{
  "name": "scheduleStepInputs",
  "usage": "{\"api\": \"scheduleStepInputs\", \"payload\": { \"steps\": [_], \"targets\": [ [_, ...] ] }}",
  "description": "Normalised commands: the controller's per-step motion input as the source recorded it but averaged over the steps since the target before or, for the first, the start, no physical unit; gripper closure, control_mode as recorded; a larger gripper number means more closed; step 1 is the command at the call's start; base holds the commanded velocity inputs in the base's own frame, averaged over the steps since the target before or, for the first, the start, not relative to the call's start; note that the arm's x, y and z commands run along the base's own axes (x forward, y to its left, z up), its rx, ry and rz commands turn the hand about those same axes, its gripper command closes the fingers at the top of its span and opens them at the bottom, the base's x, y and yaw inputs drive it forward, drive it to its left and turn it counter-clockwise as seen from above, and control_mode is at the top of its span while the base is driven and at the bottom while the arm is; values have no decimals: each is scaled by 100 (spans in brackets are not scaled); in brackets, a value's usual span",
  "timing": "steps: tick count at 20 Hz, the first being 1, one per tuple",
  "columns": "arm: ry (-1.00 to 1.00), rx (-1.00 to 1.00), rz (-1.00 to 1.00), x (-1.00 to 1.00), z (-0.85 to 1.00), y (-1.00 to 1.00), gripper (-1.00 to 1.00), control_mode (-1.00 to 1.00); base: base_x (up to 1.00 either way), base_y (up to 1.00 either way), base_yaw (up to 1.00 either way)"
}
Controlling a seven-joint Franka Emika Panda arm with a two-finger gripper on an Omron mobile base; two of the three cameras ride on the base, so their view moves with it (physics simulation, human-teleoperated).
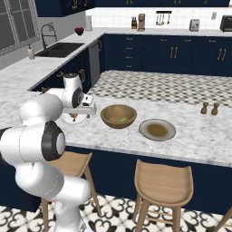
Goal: Pick the chicken drumstick and lemon wedge from their plates and place them in the bowl. Then put the bowl in the fridge.
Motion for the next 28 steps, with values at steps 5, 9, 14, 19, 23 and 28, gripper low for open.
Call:
{"api": "scheduleStepInputs", "payload": {
  "steps": [5,9,14,19,23,28],
  "targets": [
    [0,0,2,29,-16,42,-100,-100,0,0,0],
    [0,-2,2,40,-16,56,-100,-100,0,0,0],
    [1,0,0,56,0,30,-100,-100,0,0,0],
    [1,0,0,40,-11,11,-100,-100,0,0,0],
    [0,-1,0,38,-31,33,-100,-100,0,0,0],
    [0,-1,0,54,-33,44,-100,-100,0,0,0]
  ]
}}
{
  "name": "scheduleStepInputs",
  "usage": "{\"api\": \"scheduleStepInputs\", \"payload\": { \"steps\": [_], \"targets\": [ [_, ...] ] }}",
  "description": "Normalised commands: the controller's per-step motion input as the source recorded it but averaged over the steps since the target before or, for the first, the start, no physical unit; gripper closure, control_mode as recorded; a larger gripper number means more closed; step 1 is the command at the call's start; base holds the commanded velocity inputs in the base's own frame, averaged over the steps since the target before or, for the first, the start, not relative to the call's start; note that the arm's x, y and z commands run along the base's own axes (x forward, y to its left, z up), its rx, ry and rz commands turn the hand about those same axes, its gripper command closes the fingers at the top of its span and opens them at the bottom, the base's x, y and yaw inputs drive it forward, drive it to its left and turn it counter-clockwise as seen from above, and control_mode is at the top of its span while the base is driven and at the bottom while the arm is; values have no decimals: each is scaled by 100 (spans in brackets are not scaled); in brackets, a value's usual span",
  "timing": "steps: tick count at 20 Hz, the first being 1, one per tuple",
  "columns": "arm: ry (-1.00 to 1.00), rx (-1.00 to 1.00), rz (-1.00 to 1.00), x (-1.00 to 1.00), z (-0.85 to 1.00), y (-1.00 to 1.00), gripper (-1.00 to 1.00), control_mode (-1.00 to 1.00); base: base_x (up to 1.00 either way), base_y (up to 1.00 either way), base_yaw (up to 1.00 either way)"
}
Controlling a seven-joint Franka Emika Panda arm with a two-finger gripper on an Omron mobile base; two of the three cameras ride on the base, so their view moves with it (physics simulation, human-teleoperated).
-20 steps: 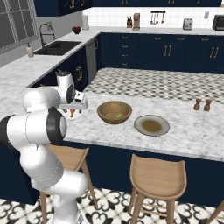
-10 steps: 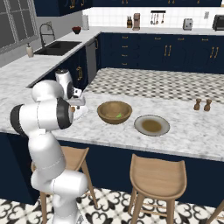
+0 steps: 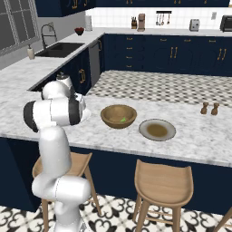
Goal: Pick the chicken drumstick and lemon wedge from their plates and place them in the bowl. Then put the bowl in the fridge.
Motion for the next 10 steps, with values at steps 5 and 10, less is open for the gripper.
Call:
{"api": "scheduleStepInputs", "payload": {
  "steps": [5,10],
  "targets": [
    [0,0,0,56,-26,33,-100,-100,0,0,0],
    [0,0,0,43,-29,8,-100,-100,0,0,0]
  ]
}}
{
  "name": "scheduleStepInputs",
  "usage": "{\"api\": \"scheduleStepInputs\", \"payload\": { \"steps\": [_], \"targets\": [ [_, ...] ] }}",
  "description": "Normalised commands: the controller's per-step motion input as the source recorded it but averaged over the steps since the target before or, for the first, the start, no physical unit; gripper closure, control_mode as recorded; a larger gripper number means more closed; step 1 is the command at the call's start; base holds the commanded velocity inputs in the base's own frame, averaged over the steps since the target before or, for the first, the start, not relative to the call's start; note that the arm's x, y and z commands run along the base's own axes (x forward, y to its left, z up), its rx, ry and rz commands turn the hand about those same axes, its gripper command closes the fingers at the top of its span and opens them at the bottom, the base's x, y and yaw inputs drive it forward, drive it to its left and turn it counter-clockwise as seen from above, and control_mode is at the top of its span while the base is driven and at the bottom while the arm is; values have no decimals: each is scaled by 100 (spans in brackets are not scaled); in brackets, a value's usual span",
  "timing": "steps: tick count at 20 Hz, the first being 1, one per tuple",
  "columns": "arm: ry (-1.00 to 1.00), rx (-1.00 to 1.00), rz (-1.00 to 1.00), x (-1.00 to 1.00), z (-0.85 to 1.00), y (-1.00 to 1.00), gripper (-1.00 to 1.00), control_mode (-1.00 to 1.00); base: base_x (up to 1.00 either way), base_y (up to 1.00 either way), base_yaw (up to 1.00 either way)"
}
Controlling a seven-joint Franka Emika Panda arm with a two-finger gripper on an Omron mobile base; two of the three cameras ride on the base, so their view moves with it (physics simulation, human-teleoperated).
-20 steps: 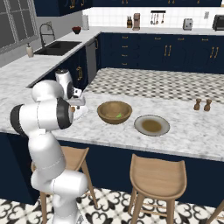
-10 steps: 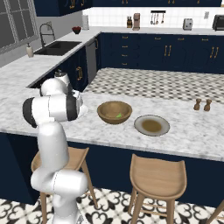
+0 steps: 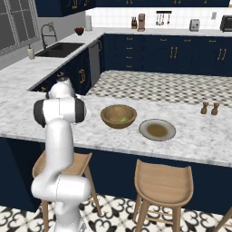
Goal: Pick the chicken drumstick and lemon wedge from their plates and place them in the bowl. Then put the bowl in the fridge.
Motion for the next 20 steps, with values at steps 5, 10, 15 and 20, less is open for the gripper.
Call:
{"api": "scheduleStepInputs", "payload": {
  "steps": [5,10,15,20],
  "targets": [
    [0,0,0,31,-34,0,-100,-100,0,0,0],
    [0,0,1,6,-23,0,-100,-100,0,0,0],
    [1,0,2,6,-19,0,-100,-100,0,0,0],
    [0,0,4,9,-22,0,-100,-100,0,0,0]
  ]
}}
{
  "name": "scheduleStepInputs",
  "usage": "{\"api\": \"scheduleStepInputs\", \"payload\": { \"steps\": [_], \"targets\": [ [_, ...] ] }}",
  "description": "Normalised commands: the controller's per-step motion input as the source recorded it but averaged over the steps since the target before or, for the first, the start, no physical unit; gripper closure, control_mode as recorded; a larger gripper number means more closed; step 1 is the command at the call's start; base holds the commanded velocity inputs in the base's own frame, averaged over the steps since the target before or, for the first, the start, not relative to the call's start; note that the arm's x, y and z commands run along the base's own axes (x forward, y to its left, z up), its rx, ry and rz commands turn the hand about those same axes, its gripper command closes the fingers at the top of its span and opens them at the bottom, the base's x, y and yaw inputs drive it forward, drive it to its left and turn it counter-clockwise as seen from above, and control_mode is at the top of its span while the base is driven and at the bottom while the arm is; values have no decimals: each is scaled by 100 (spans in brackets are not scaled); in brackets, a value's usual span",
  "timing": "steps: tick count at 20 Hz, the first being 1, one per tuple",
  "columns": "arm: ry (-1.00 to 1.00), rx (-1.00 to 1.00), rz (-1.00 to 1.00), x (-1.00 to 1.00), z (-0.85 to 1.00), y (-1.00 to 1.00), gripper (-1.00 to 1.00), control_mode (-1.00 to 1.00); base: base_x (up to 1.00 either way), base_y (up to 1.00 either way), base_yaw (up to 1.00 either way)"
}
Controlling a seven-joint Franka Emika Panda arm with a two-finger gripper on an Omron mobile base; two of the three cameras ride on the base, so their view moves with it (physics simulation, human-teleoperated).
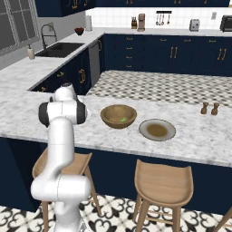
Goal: Pick the chicken drumstick and lemon wedge from their plates and place them in the bowl. Then put the bowl in the fridge.
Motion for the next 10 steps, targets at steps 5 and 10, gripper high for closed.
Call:
{"api": "scheduleStepInputs", "payload": {
  "steps": [5,10],
  "targets": [
    [0,0,4,8,-9,0,100,-100,0,0,0],
    [0,0,0,-2,8,-6,100,-100,0,0,0]
  ]
}}
